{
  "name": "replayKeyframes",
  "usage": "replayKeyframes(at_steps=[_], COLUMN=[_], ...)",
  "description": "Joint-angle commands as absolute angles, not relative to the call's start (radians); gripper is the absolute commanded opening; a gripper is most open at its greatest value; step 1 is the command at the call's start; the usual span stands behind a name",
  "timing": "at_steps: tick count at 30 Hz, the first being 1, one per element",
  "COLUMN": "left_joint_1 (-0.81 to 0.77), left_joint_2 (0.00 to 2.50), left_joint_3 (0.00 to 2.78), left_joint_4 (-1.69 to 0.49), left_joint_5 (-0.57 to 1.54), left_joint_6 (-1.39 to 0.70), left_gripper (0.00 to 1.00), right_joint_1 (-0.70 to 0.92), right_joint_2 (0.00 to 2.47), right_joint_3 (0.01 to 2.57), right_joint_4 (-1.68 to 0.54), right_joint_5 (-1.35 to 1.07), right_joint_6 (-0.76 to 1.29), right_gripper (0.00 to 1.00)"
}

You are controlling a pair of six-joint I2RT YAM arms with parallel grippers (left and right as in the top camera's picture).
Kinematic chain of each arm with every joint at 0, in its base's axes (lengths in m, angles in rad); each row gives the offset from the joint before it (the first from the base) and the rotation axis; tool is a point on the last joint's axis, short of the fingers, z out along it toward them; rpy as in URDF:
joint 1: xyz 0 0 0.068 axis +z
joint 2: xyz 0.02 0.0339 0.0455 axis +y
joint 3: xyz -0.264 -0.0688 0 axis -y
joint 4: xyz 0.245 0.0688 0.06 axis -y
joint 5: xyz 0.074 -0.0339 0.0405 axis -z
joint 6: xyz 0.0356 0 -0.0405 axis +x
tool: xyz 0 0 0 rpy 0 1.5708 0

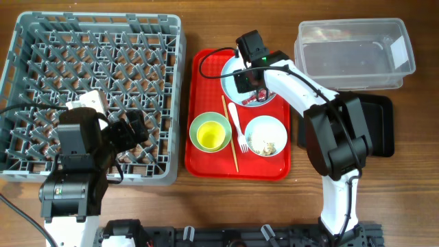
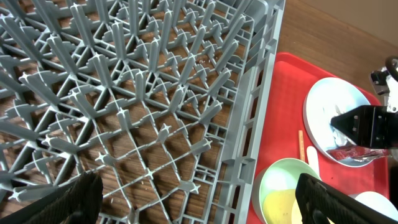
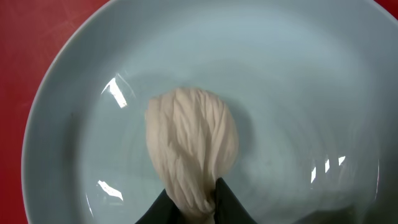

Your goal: Sort waste into correct bins and load items into the dishwasher rack

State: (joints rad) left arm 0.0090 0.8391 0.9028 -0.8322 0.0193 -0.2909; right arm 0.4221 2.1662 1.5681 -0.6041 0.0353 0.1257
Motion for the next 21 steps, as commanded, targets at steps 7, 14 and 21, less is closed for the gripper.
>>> replayKeyframes(at_steps=[7,14,21], left_joint_1=[0.017,0.017,0.017], left_joint_2=[0.838,0.838,0.838], left_joint_3=[0.920,0.920,0.920], left_joint_4=[-0.831,-0.831,-0.831], left_joint_5=[0.010,0.010,0.009], left_joint_6=[-0.296,-0.296,-0.296], left_gripper=[1.00,1.00,1.00], right_joint_1=[0.264,0.006,0.009], right_joint_2=[1.883,1.860,1.799], right_joint_3=[1.611,1.610,1.610], right_joint_4=[-0.670,-0.710,-0.775], right_joint_5=[0.109,0.075,-0.208], right_joint_6=[0.336,0.497,0.365], right_gripper=[0.08,0.42,0.89])
